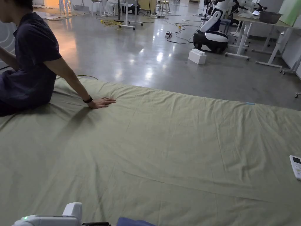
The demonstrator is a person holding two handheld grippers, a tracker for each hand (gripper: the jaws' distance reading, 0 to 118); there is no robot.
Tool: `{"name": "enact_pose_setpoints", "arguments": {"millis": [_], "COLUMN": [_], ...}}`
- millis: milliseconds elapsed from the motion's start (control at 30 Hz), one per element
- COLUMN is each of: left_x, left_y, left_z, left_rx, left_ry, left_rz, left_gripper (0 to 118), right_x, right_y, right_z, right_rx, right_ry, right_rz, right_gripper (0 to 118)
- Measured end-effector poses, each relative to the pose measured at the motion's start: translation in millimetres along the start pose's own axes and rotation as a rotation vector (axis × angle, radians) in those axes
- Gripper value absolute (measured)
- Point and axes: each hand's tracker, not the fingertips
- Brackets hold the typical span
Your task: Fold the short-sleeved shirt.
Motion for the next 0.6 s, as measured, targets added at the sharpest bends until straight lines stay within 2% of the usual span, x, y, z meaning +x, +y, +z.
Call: {"name": "enact_pose_setpoints", "arguments": {"millis": [133, 300, 400, 433, 600], "left_x": [-20.8, -27.8, -30.1, -32.6, -36.0], "left_y": [-1.7, -9.6, -12.1, -13.0, -16.6], "left_z": [-27.9, -60.9, -69.2, -69.9, -72.8], "left_rx": [-0.084, -0.149, -0.127, -0.117, -0.109], "left_ry": [-0.112, -0.168, -0.165, -0.162, -0.196], "left_rz": [0.1, 0.104, 0.132, 0.136, 0.158], "left_gripper": [80, 75, 56, 46, 31], "right_x": [2.8, 2.7, 3.8, 4.2, 4.6], "right_y": [1.2, 0.9, 0.6, 0.7, -0.2], "right_z": [-0.7, -1.6, -1.6, -1.4, -1.8], "right_rx": [-0.006, -0.008, -0.009, -0.009, -0.005], "right_ry": [0.009, 0.009, 0.01, 0.011, 0.017], "right_rz": [-0.011, -0.018, -0.014, -0.013, -0.003], "right_gripper": [0, 0, 0, 0, 0]}}
